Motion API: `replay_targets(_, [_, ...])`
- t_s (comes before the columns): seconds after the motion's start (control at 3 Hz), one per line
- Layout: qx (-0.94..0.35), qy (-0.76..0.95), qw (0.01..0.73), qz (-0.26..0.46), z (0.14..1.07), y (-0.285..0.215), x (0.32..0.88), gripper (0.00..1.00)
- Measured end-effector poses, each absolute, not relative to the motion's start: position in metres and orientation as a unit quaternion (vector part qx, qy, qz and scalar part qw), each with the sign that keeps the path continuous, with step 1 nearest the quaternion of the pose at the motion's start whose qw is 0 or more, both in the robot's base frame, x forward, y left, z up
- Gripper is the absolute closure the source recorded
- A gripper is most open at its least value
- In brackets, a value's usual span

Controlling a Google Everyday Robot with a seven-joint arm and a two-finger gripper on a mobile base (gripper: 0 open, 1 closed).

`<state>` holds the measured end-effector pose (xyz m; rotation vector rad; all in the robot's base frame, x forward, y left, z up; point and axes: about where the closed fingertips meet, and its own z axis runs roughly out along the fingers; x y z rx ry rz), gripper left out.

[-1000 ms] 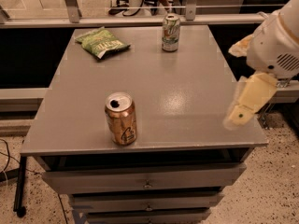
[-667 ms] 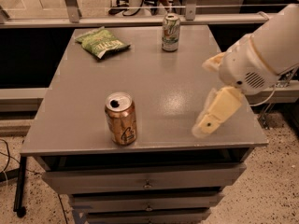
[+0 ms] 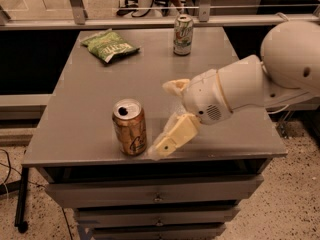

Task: Pick orange can

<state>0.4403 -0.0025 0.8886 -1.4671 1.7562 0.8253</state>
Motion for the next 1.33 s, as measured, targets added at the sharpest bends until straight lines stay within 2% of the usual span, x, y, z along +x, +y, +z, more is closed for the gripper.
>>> replay_targets(0.33, [-0.554,0.638,0.381,0.375,0.889,0.041,0.436,0.00])
replay_targets(0.67, [-0.542,0.617,0.400,0.407,0.881,0.066,0.430,0.16])
replay_targets(1.33, [-0.527,0.615,0.428,0.401,0.875,0.052,0.439,0.62])
